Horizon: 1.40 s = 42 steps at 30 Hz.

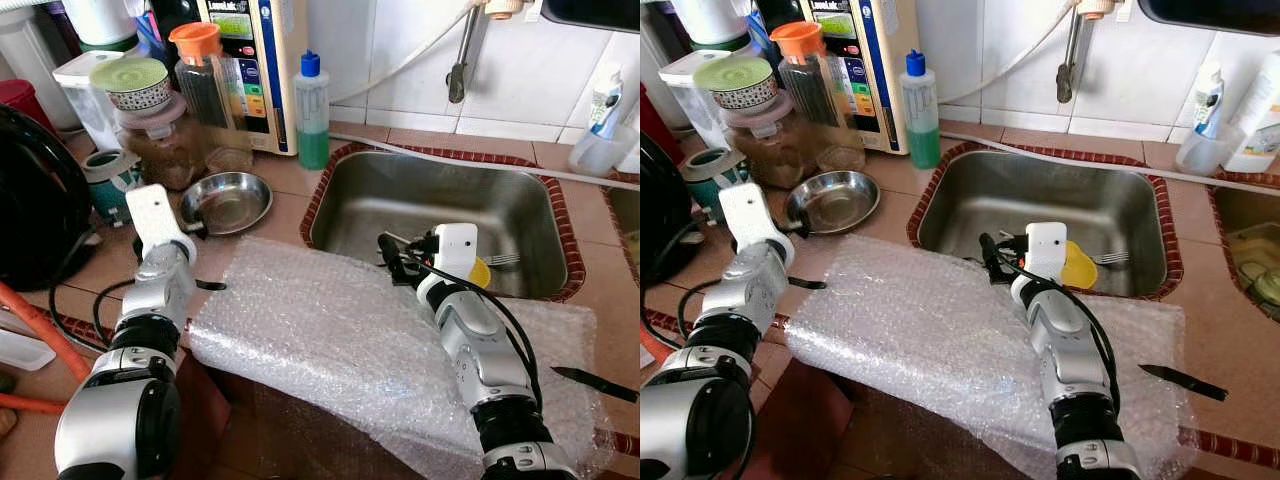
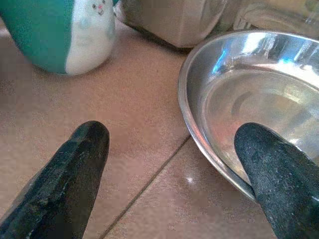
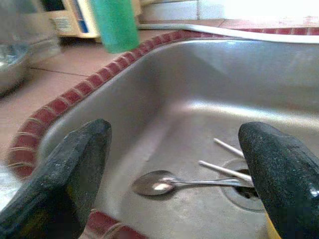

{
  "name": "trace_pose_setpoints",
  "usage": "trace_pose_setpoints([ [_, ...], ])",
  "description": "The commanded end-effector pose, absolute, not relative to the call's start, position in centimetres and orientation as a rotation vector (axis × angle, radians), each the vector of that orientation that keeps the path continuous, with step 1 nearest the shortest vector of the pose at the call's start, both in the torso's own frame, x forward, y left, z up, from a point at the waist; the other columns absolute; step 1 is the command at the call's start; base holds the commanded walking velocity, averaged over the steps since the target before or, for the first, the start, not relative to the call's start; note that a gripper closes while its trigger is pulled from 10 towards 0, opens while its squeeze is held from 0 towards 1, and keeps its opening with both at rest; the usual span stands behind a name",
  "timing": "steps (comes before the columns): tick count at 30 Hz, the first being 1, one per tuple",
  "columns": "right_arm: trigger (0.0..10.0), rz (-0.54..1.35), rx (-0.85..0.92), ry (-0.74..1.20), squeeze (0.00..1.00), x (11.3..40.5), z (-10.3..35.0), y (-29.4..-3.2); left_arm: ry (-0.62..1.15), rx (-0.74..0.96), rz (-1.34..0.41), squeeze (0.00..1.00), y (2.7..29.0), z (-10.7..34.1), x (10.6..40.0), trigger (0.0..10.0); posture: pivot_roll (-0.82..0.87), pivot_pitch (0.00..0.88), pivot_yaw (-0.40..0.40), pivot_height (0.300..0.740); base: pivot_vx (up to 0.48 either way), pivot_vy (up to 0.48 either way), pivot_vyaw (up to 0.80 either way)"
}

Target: Kitchen organization

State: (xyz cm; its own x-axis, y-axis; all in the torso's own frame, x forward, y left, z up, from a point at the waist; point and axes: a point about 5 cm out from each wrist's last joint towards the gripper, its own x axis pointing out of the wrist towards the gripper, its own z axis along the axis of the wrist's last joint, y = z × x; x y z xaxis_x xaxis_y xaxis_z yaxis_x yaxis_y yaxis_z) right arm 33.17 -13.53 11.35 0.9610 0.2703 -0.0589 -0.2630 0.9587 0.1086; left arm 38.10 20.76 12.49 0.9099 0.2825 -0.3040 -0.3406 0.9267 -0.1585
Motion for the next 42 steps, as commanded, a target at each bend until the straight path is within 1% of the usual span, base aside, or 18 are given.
trace_pose_setpoints([
  [1, 10.0, 0.389, 0.126, 0.112, 0.0, 32.4, 10.9, -11.9, 0.312, -0.226, 0.308, 0.0, 20.6, 12.4, 38.2, 10.0, 0.03, 0.044, 0.108, 0.74, 0.0, 0.0, 0.0],
  [2, 10.0, 0.481, 0.124, 0.12, 0.0, 31.8, 11.0, -11.1, 0.323, -0.235, 0.3, 0.0, 20.5, 12.3, 38.2, 10.0, 0.03, 0.044, 0.108, 0.74, 0.0, 0.0, 0.0],
  [6, 10.0, 0.608, 0.106, 0.123, 0.0, 30.8, 11.2, -10.1, 0.312, -0.257, 0.291, 0.0, 20.5, 12.5, 38.4, 10.0, 0.03, 0.045, 0.109, 0.74, 0.0, 0.0, 0.0],
  [17, 10.0, 0.648, 0.077, 0.126, 0.0, 30.1, 11.4, -9.7, 0.282, -0.228, 0.327, 0.0, 21.1, 13.4, 38.7, 10.0, 0.03, 0.046, 0.113, 0.74, 0.0, 0.0, 0.0],
  [23, 10.0, 0.656, 0.073, 0.133, 0.0, 30.0, 11.4, -9.6, 0.247, -0.247, 0.34, 0.0, 21.5, 13.9, 38.8, 10.0, 0.03, 0.044, 0.111, 0.74, 0.0, 0.0, 0.0],
  [26, 10.0, 0.666, 0.062, 0.135, 0.0, 30.0, 11.4, -9.5, 0.238, -0.293, 0.269, 0.0, 20.6, 14.1, 39.1, 10.0, 0.03, 0.044, 0.109, 0.74, 0.0, 0.0, 0.0],
  [33, 10.0, 0.678, 0.041, 0.141, 0.0, 29.7, 11.3, -9.5, 0.261, -0.283, 0.215, 0.0, 19.2, 13.5, 39.2, 10.0, 0.02, 0.044, 0.115, 0.74, 0.0, 0.0, 0.0],
  [42, 10.0, 0.695, 0.02, 0.143, 0.0, 29.4, 11.3, -9.3, 0.344, -0.246, 0.193, 0.0, 19.1, 12.1, 38.7, 10.0, 0.02, 0.042, 0.118, 0.74, 0.0, 0.0, 0.0],
])
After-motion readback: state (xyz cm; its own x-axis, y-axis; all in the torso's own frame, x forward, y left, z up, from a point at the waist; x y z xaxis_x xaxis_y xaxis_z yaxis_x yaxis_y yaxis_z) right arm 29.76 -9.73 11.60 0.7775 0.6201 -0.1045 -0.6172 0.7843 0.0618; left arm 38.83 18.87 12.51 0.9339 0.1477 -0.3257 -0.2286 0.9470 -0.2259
